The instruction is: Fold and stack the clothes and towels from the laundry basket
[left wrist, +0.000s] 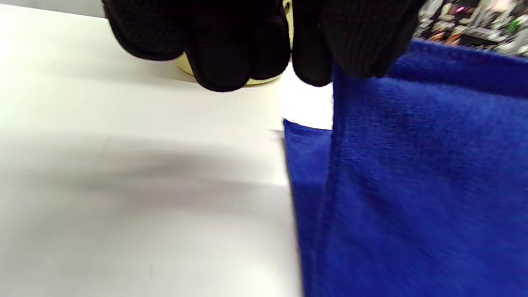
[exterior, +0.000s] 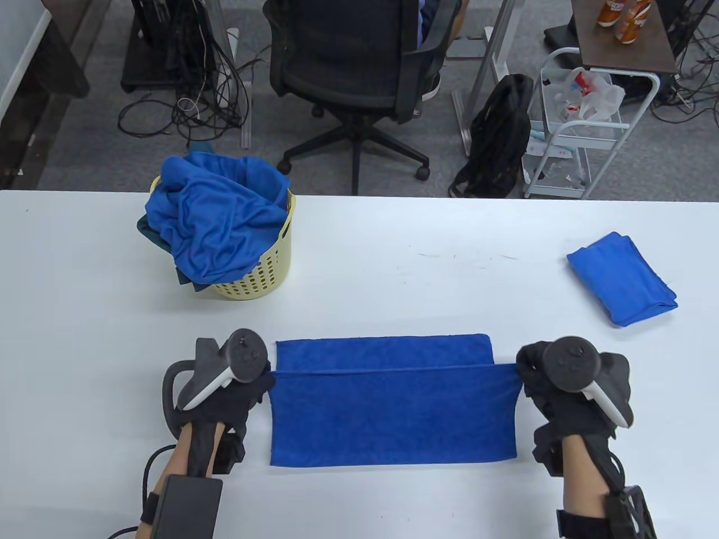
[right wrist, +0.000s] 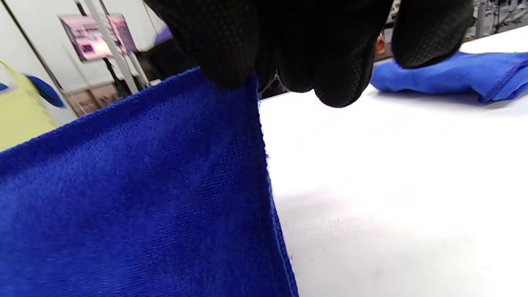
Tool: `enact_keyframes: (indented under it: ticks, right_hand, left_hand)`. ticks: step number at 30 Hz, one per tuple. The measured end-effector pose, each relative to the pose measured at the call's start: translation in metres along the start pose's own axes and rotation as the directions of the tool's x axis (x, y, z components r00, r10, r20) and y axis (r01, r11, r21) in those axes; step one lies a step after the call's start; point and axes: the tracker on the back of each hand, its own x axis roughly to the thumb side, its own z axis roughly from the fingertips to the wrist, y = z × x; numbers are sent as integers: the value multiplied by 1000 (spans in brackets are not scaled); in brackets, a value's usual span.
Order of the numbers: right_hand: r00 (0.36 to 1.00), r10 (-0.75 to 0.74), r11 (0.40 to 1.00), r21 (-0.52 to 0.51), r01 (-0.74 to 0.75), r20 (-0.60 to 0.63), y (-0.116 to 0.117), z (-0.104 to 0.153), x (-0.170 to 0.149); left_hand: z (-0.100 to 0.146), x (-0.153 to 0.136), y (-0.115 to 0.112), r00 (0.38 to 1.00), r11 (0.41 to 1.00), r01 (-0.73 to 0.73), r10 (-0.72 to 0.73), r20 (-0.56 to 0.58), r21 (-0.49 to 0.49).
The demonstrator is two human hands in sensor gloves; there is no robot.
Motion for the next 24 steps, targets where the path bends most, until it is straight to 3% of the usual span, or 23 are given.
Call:
enact_keyframes:
  ticks: [4, 8, 15, 21, 24]
  right_hand:
    - [999, 17, 999, 42, -15, -46, 26, -46, 2]
    - [997, -48, 997, 60, 52, -68, 53, -73, -7]
    - [994, 37, 996, 87, -28, -105, 72, -89, -12]
    - [989, 88, 996, -14, -90, -120, 79, -84, -13]
    - [983, 108, 992, -51, -116, -146, 75, -73, -21]
  left_hand:
    - [-49, -2, -11, 999, 999, 13, -14, -42, -34]
    - [-86, -13, -38, 996, 992, -58, 50, -75, -113]
    - [-97, -14, -48, 995, 997, 6, -13, -102, -72]
    - [-93, -18, -54, 993, 1000, 19, -21, -115, -23]
    - [-81, -28, -56, 992, 998, -5, 12, -127, 56]
